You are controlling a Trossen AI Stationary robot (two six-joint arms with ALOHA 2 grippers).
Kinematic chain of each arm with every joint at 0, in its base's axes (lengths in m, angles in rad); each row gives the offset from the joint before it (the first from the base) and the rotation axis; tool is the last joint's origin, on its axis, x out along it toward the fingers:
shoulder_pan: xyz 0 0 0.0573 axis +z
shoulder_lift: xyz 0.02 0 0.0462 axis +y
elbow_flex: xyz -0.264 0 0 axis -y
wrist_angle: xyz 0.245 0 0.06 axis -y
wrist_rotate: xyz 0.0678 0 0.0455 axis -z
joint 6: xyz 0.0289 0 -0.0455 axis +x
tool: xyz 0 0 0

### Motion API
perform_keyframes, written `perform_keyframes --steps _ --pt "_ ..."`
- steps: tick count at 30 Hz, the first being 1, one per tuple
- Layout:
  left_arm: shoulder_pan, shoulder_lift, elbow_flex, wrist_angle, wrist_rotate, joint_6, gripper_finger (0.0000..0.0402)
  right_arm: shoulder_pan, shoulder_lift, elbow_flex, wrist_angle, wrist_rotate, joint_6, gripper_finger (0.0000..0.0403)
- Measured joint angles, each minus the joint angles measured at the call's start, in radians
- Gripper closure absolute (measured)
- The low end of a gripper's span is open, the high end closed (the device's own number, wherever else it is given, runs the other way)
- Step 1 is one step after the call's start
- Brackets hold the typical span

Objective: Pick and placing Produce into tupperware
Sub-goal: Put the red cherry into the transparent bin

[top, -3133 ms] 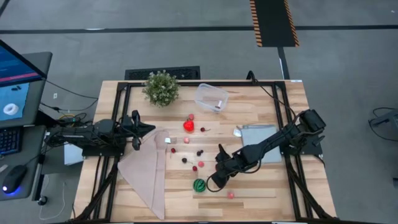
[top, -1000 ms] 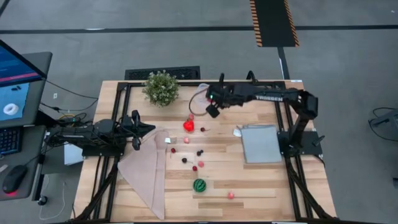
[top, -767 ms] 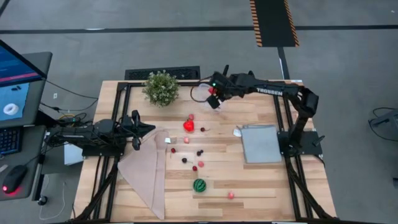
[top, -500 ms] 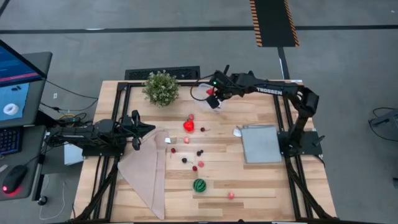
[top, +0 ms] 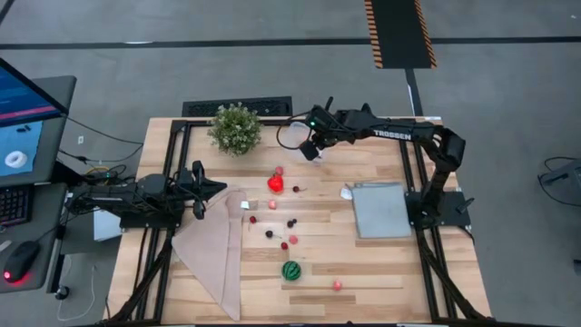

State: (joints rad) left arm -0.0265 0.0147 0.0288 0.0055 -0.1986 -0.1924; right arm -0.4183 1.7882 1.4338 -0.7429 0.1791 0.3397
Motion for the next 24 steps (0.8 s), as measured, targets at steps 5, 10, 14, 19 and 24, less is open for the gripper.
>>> perform_keyframes --steps 5,10,14,19,24 --pt "0.0 0.0 0.0 0.0 0.0 0.002 0.0401 0.004 0.0 0.0 -0.004 0.001 0.0 0.0369" --pt "0.0 0.0 0.0 0.0 0.0 0.004 0.0401 0.013 0.0 0.0 0.006 0.002 -0.008 0.0348" --pt "0.0 0.0 0.0 0.0 0.0 0.004 0.0401 0.019 0.0 0.0 0.017 0.003 -0.008 0.0342" --pt "0.0 0.0 0.0 0.0 0.0 0.004 0.0401 0.027 0.0 0.0 0.0 0.004 -0.008 0.0342" --pt "0.0 0.0 0.0 0.0 0.0 0.004 0.0401 0.078 0.0 0.0 -0.005 0.002 -0.003 0.0342"
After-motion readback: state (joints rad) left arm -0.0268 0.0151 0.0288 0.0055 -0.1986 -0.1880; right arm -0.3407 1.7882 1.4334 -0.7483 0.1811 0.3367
